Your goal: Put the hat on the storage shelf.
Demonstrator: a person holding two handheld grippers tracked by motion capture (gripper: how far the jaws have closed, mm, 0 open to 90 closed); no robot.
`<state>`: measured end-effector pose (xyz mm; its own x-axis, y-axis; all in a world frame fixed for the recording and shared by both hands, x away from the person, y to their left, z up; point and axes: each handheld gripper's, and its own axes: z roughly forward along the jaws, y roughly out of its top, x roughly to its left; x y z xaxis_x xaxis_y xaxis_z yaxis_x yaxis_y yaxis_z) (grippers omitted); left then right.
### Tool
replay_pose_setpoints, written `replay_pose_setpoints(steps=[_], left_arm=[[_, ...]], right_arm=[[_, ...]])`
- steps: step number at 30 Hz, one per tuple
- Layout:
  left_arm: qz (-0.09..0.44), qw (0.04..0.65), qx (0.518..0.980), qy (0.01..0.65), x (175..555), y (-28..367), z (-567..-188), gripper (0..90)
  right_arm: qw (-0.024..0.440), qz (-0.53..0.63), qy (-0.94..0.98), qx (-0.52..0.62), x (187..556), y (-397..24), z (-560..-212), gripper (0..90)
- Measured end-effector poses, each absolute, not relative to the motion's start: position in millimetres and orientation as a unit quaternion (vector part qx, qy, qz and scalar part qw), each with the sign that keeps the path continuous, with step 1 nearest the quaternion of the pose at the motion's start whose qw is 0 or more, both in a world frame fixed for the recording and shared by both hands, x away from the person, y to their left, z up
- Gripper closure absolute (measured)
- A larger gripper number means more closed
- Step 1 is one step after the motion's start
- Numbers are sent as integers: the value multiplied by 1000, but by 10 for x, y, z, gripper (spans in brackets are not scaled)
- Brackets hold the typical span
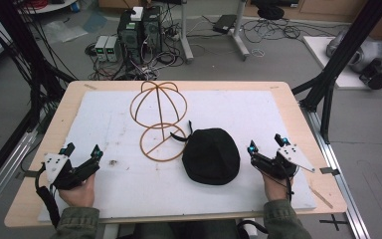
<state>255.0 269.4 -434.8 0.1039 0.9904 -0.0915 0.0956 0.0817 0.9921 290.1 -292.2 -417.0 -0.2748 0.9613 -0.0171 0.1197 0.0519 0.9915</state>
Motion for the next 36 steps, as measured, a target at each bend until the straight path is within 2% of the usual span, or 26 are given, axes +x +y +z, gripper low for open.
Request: replay_pose_setpoints(steps=[36], left_arm=[[431, 520, 529, 514, 2538, 2697, -4352, 163]], right_arm=[[346, 533, 650, 416, 2961, -2625, -4154, 111]])
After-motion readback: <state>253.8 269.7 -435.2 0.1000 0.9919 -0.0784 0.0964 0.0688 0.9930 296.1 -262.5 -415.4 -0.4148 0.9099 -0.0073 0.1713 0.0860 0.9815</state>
